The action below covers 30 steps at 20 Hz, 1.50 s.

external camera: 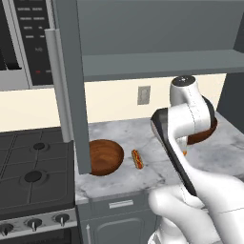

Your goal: Pick both bowls and place them on the counter. Then place the orange in one bowl and place the hot dog in the other bowl.

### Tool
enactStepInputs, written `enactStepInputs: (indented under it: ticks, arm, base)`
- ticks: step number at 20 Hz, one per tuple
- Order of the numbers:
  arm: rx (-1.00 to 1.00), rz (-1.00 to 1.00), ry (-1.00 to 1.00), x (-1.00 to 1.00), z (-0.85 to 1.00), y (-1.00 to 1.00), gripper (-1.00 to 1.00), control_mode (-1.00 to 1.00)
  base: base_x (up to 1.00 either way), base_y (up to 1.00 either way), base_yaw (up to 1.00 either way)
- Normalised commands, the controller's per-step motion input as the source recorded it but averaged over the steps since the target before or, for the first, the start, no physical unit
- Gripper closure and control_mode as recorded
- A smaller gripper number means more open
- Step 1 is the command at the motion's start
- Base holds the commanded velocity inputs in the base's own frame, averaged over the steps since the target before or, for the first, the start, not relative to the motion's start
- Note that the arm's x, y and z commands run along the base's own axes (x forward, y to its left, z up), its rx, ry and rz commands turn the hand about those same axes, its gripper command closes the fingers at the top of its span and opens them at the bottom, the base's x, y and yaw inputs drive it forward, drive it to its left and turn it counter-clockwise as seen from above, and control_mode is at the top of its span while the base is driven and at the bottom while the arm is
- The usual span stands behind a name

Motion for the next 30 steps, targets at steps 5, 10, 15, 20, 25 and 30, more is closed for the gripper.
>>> enactStepInputs:
  ticks: [5, 10, 15, 20, 25, 30]
  arm:
    - [0.00, 0.00, 0.00, 0.39, -0.47, 0.38, 1.00, -1.00]
    - [0.05, 0.02, 0.00, 0.56, -0.28, 0.14, 1.00, -1.00]
    - [0.02, 0.01, 0.02, 0.57, -0.32, 0.11, 1.00, -1.00]
    - [0.00, 0.01, 0.03, 0.45, -0.38, 0.10, 1.00, -1.00]
    - [0.00, 0.00, 0.02, 0.29, -0.42, 0.00, 1.00, -1.00]
    - [0.00, 0.00, 0.00, 0.26, -0.41, 0.00, 1.00, -1.00]
  base:
    - [0.00, 0.00, 0.00]
    - [0.00, 0.00, 0.00]
    - [0.00, 0.00, 0.00]
    - [0.00, 0.00, 0.00]
    - [0.00, 0.00, 0.00]
    - [0.00, 0.00, 0.00]
